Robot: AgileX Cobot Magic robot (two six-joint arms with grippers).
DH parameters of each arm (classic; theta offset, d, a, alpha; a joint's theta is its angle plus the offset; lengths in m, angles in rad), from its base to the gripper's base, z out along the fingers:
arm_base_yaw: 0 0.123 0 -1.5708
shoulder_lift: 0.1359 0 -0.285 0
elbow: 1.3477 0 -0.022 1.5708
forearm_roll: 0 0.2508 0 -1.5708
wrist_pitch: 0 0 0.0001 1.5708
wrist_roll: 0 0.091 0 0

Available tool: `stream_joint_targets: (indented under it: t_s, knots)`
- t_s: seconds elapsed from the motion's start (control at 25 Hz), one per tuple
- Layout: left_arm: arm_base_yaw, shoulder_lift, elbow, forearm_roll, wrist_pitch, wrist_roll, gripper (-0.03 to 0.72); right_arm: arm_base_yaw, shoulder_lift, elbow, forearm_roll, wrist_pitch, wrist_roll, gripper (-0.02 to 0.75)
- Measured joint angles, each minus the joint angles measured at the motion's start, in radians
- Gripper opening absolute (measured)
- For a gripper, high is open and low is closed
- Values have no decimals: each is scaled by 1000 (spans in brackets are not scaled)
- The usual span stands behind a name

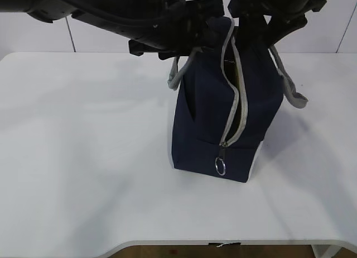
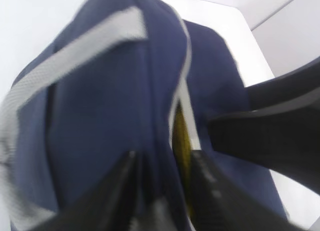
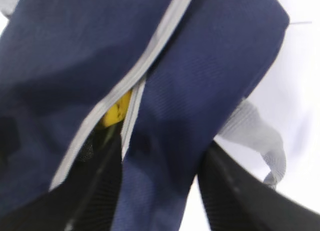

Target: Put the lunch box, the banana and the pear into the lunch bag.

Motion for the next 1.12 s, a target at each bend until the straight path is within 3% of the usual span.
stream_joint_targets:
  t_s: [0.16, 0.28, 0.56, 0.88, 1.12]
  knots:
    - [0, 0, -3, 23, 0, 0, 470, 0, 0, -8, 0, -1, -2, 451]
    - [0, -7, -5, 52, 0, 0, 523, 0, -4, -21, 2, -1, -2, 453]
    - [2, -94, -9, 133, 73, 0, 536, 0, -83, -26, 2, -2, -2, 453]
    - [14, -196, -9, 292, 320, 0, 515, 0, -224, -21, 2, -2, -4, 453]
    - [14, -320, -9, 389, 498, 0, 472, 0, -412, 119, 2, -2, -4, 453]
